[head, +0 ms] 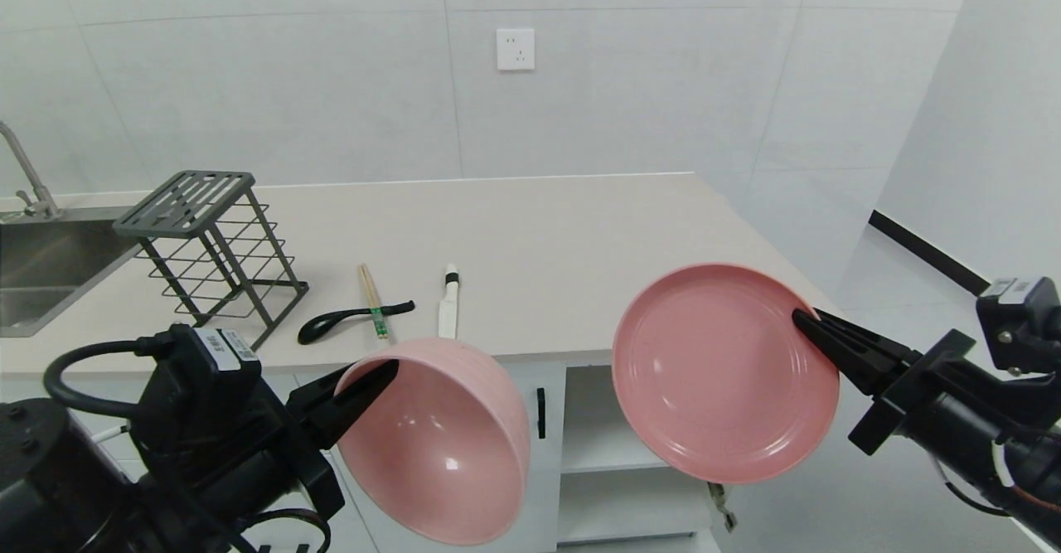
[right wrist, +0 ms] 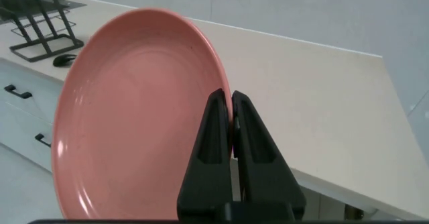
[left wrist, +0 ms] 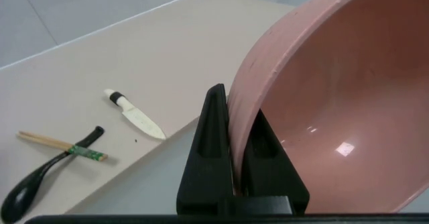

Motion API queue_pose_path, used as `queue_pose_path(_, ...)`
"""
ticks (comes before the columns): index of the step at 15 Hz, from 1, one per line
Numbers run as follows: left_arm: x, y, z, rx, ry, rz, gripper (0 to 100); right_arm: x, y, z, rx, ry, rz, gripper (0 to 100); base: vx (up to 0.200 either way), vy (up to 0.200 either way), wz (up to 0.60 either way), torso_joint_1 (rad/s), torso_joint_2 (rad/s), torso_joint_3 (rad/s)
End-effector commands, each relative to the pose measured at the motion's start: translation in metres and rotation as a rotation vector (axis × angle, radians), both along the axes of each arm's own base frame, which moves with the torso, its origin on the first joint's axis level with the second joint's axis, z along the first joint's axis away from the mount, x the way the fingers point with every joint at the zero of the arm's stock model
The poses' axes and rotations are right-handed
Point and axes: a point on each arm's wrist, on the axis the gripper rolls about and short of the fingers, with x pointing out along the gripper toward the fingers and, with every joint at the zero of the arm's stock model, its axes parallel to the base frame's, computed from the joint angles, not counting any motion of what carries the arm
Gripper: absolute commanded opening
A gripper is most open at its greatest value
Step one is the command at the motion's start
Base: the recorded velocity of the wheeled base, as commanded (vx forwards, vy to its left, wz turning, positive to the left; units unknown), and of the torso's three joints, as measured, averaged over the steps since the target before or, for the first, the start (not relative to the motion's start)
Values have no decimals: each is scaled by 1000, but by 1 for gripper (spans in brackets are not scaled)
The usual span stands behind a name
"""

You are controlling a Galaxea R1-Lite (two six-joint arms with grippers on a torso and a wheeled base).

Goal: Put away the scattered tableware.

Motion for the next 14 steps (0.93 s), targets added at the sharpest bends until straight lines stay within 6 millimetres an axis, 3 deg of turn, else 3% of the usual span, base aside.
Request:
queue_pose_path(1, 0, 0, -1, 1, 3, 0, 0, 0, 0, 0, -1, 1, 0, 0, 0, 0, 0, -178, 500, 246)
queue_pose_path(14, 3, 0, -3, 9, 16, 8, 0, 1, 0, 0, 0, -2, 0, 0, 0, 0, 0, -194, 502, 307)
